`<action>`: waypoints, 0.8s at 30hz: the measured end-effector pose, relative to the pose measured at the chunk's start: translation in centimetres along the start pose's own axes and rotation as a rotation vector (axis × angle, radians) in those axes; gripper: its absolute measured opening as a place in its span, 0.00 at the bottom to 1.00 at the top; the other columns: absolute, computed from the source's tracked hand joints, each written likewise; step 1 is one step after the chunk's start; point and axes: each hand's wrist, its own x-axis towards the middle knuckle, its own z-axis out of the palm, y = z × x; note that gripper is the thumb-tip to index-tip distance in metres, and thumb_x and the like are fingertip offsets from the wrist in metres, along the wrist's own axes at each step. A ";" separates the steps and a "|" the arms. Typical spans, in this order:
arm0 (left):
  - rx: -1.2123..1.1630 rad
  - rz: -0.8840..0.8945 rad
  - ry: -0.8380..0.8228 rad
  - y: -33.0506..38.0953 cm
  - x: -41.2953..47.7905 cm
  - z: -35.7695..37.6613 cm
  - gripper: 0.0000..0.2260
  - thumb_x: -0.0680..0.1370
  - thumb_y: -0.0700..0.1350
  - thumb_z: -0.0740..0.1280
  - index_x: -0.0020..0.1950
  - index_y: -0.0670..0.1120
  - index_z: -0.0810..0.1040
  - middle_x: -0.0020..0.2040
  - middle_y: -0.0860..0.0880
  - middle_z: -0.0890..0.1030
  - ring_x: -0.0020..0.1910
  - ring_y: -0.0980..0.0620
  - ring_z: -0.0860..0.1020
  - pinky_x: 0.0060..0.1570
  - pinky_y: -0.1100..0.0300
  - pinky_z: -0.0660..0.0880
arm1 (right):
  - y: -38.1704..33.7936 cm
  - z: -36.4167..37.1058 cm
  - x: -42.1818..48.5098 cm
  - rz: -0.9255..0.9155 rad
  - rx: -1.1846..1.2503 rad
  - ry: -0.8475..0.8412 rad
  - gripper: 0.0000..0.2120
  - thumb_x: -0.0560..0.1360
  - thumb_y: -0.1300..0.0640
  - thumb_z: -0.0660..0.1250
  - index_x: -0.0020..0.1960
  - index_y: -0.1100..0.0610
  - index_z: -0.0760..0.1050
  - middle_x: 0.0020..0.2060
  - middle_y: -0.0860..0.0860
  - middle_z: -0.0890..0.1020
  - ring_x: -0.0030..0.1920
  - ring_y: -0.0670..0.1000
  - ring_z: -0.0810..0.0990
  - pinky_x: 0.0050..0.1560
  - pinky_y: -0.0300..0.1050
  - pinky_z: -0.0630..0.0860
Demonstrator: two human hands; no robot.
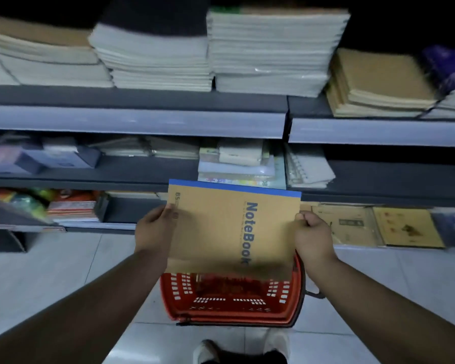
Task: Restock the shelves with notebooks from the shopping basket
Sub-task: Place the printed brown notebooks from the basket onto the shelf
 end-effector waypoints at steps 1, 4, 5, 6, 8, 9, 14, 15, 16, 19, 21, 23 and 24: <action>-0.010 -0.002 0.000 1.0 -0.8 -0.5 0.06 0.80 0.52 0.65 0.45 0.55 0.80 0.47 0.54 0.81 0.46 0.51 0.77 0.45 0.55 0.71 | -1.0 -0.5 -0.5 -0.005 0.001 -0.002 0.13 0.80 0.66 0.55 0.41 0.57 0.72 0.35 0.51 0.74 0.40 0.52 0.70 0.38 0.42 0.65; -0.056 0.022 -0.024 4.1 -2.8 -1.7 0.06 0.78 0.52 0.67 0.44 0.53 0.82 0.44 0.53 0.82 0.45 0.51 0.78 0.42 0.56 0.73 | -4.2 -2.3 -2.0 -0.040 0.020 0.028 0.12 0.81 0.64 0.55 0.46 0.63 0.76 0.37 0.53 0.76 0.39 0.52 0.72 0.40 0.42 0.66; -0.069 0.027 -0.036 5.1 -3.5 -2.0 0.06 0.78 0.52 0.68 0.44 0.53 0.82 0.43 0.53 0.82 0.44 0.51 0.79 0.41 0.56 0.74 | -5.2 -2.9 -2.5 -0.057 0.023 0.042 0.12 0.81 0.64 0.56 0.47 0.65 0.77 0.37 0.54 0.77 0.38 0.51 0.72 0.39 0.42 0.66; -0.083 0.028 -0.045 6.1 -4.1 -2.2 0.06 0.78 0.51 0.68 0.44 0.53 0.83 0.42 0.54 0.82 0.43 0.51 0.79 0.40 0.57 0.74 | -6.1 -3.5 -3.0 -0.077 0.022 0.053 0.12 0.81 0.64 0.56 0.48 0.66 0.77 0.38 0.54 0.77 0.38 0.51 0.72 0.37 0.42 0.66; -0.100 0.045 -0.041 8.2 -5.3 -2.5 0.06 0.78 0.52 0.68 0.43 0.54 0.82 0.41 0.56 0.81 0.40 0.54 0.78 0.35 0.60 0.71 | -7.9 -4.4 -3.7 -0.112 0.016 0.067 0.12 0.82 0.63 0.56 0.49 0.64 0.77 0.38 0.54 0.78 0.38 0.50 0.73 0.36 0.41 0.66; -0.093 0.063 -0.037 9.1 -5.9 -2.6 0.06 0.78 0.52 0.68 0.42 0.54 0.81 0.40 0.57 0.80 0.40 0.55 0.77 0.33 0.61 0.69 | -8.6 -4.9 -4.1 -0.119 0.011 0.072 0.12 0.82 0.62 0.56 0.48 0.63 0.77 0.37 0.52 0.78 0.38 0.49 0.73 0.36 0.40 0.66; -0.071 0.117 -0.096 13.4 -7.5 -3.0 0.07 0.79 0.52 0.66 0.44 0.52 0.81 0.41 0.53 0.80 0.41 0.51 0.77 0.36 0.58 0.71 | -12.5 -6.9 -5.5 -0.140 0.044 0.089 0.14 0.83 0.60 0.54 0.42 0.56 0.74 0.34 0.48 0.75 0.35 0.46 0.71 0.34 0.39 0.66; -0.067 0.116 -0.127 14.1 -7.7 -3.0 0.07 0.79 0.51 0.66 0.47 0.51 0.81 0.42 0.52 0.80 0.42 0.49 0.77 0.40 0.56 0.73 | -13.3 -7.3 -5.7 -0.153 0.053 0.101 0.14 0.83 0.60 0.54 0.42 0.56 0.74 0.35 0.49 0.76 0.35 0.46 0.72 0.34 0.40 0.66; -0.078 0.099 -0.158 14.7 -7.8 -3.0 0.08 0.79 0.51 0.66 0.50 0.50 0.81 0.44 0.51 0.80 0.44 0.47 0.78 0.47 0.53 0.75 | -14.0 -7.6 -5.9 -0.169 0.064 0.112 0.14 0.83 0.60 0.54 0.42 0.57 0.74 0.35 0.49 0.76 0.35 0.47 0.72 0.34 0.40 0.66; -0.113 -0.008 -0.251 16.9 -8.5 -3.1 0.12 0.77 0.57 0.68 0.46 0.48 0.79 0.46 0.50 0.80 0.46 0.46 0.78 0.53 0.49 0.74 | -16.3 -8.9 -6.6 -0.212 0.115 0.138 0.14 0.83 0.60 0.55 0.43 0.59 0.75 0.34 0.48 0.77 0.35 0.45 0.73 0.32 0.35 0.67; -0.110 -0.057 -0.329 18.1 -9.1 -3.3 0.15 0.75 0.59 0.69 0.51 0.48 0.79 0.49 0.48 0.82 0.49 0.44 0.80 0.54 0.47 0.76 | -18.0 -10.0 -7.0 -0.250 0.122 0.141 0.14 0.83 0.60 0.55 0.42 0.57 0.75 0.34 0.47 0.77 0.35 0.45 0.72 0.31 0.31 0.67; -0.147 -0.077 -0.462 19.4 -10.1 -3.6 0.17 0.75 0.58 0.69 0.55 0.47 0.81 0.49 0.45 0.85 0.47 0.42 0.83 0.45 0.48 0.79 | -20.1 -11.4 -7.3 -0.306 0.101 0.139 0.14 0.82 0.59 0.56 0.42 0.56 0.76 0.35 0.47 0.77 0.37 0.46 0.73 0.32 0.33 0.67; -0.162 -0.075 -0.538 20.1 -10.5 -3.8 0.18 0.75 0.58 0.69 0.56 0.46 0.81 0.49 0.44 0.85 0.46 0.42 0.84 0.42 0.49 0.80 | -21.2 -12.1 -7.3 -0.339 0.082 0.140 0.14 0.82 0.59 0.56 0.41 0.55 0.76 0.35 0.47 0.77 0.37 0.46 0.73 0.32 0.32 0.67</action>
